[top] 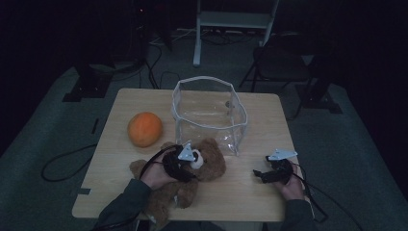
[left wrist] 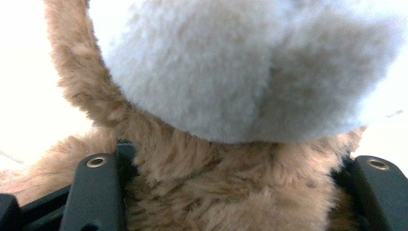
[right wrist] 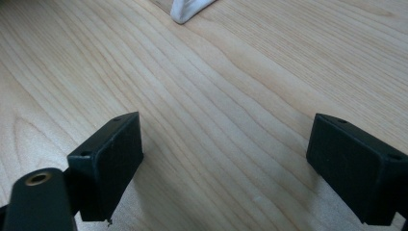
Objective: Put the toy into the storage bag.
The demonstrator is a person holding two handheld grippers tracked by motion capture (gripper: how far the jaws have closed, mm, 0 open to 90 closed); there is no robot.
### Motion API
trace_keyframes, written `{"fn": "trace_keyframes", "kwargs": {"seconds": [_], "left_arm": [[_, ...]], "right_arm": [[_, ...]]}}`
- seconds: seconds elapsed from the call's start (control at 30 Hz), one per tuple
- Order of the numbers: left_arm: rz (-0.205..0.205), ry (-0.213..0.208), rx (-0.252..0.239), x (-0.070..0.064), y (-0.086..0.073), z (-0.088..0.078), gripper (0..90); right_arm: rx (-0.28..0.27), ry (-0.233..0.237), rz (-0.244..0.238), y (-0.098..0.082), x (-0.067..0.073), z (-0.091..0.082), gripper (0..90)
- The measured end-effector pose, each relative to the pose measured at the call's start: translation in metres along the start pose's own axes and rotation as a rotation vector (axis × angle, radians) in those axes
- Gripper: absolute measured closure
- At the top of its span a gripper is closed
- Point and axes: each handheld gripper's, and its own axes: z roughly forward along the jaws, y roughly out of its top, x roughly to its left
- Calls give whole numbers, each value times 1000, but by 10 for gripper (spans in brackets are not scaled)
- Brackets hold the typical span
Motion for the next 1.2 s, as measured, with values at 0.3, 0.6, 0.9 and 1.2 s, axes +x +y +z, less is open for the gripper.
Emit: {"fn": "trace_keyframes", "kwargs": {"seconds": [0.3, 0.6, 0.9, 1.2], "left_arm": [[-53, -15, -76, 2, -7, -12, 364], [-105, 8, -231, 5, -23, -28, 371], [-149, 34, -330, 7, -37, -42, 371], [-175, 52, -429, 8, -44, -61, 383]], "right_arm": [[0, 0, 0, 0, 0, 0, 117], [0, 0, 0, 0, 0, 0, 117], [0, 0, 2, 0, 0, 0, 117], [-1, 0, 1, 0, 0, 0, 117]]}}
